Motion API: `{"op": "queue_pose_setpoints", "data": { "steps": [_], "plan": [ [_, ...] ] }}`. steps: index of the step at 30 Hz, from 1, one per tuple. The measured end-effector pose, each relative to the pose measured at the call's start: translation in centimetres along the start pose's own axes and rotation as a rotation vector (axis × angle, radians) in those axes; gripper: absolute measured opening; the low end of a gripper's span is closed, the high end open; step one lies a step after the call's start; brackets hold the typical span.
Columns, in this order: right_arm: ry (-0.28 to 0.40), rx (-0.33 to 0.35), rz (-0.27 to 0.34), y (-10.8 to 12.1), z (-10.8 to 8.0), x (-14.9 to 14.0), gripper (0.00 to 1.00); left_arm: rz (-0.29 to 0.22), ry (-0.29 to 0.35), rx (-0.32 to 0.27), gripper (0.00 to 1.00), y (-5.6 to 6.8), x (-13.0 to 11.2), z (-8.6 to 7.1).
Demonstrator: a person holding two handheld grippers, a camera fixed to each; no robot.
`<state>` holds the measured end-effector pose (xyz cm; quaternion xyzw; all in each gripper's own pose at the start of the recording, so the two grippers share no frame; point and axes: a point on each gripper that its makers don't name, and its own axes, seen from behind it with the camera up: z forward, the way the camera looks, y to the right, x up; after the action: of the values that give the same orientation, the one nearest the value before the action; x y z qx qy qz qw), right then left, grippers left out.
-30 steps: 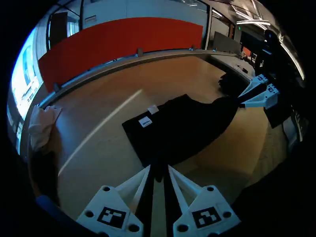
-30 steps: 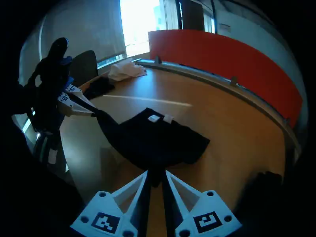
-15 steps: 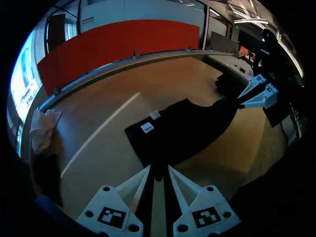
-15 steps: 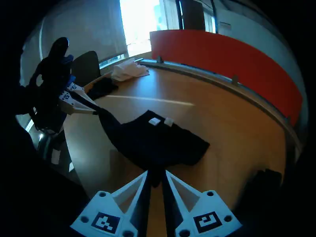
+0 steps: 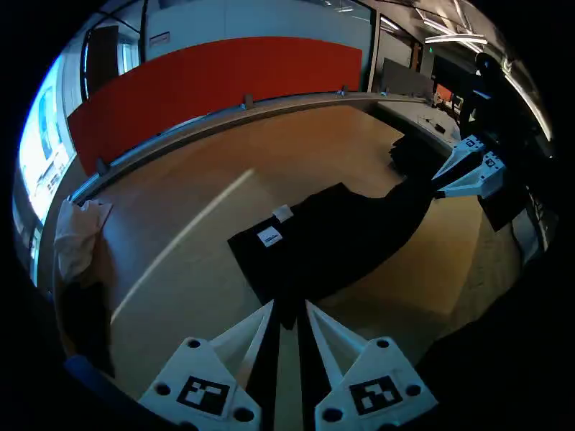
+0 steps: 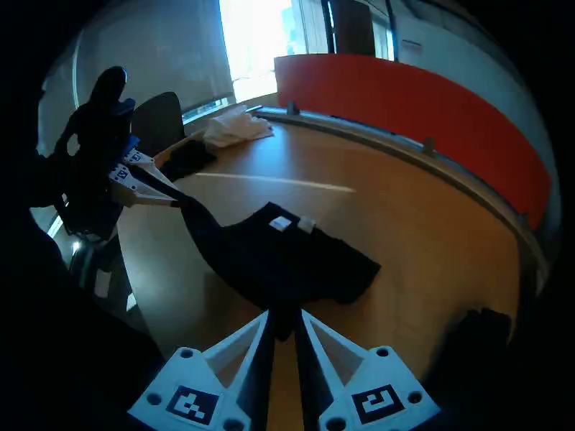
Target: Fold towel
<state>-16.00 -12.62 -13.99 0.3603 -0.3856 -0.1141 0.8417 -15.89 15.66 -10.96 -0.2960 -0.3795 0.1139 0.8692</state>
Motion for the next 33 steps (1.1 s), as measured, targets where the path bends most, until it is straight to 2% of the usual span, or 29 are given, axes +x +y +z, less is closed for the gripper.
{"op": "queue_pose_setpoints", "data": {
  "steps": [12,33],
  "plan": [
    [-0.022,-0.016,-0.008,1.5,1.3,0.0,0.17,-0.026,0.005,0.012,0.15,-0.7,0.4,1.5],
    [-0.068,-0.046,0.018,6.3,5.5,-0.2,0.17,-0.035,0.009,0.046,0.15,-2.8,1.6,7.0]
  ]
}}
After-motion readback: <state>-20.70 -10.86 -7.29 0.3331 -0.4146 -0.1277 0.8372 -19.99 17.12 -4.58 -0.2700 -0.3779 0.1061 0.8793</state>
